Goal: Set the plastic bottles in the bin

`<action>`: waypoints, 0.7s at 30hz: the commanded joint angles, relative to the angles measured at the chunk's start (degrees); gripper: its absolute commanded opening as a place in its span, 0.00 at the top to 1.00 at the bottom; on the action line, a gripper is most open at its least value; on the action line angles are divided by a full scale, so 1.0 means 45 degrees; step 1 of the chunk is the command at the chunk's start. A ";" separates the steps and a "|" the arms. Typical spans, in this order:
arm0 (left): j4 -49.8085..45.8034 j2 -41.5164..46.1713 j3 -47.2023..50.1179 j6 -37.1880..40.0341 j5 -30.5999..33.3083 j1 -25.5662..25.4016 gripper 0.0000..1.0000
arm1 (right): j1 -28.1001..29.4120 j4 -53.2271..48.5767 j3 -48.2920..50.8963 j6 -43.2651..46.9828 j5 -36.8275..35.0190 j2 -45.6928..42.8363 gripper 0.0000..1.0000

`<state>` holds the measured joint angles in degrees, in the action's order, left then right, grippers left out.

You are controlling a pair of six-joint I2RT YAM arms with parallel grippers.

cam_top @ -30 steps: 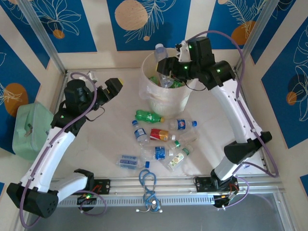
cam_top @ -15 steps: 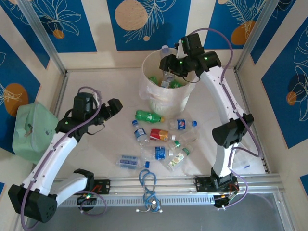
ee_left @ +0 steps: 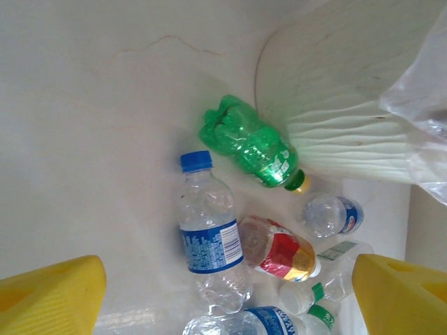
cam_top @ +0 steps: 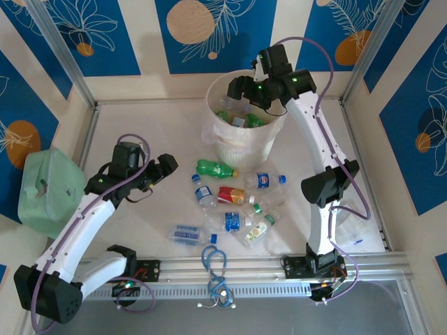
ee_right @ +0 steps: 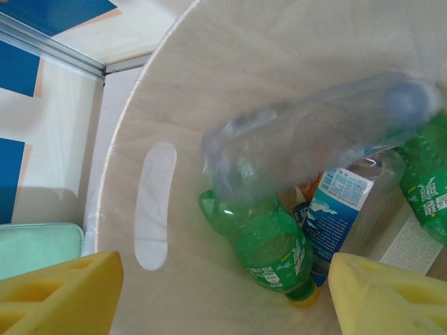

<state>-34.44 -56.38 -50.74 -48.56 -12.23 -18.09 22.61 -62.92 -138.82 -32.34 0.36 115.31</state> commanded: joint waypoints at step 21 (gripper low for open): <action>-0.6361 0.2024 0.0547 -0.2549 0.0927 -0.0426 0.18 | 0.2697 0.1473 0.5670 -0.0433 -0.1860 -0.6073 0.23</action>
<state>-54.78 -48.75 -49.34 -54.92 -9.39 -18.96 33.47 -59.83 -119.00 -32.49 -6.04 91.59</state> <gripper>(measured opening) 0.819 0.773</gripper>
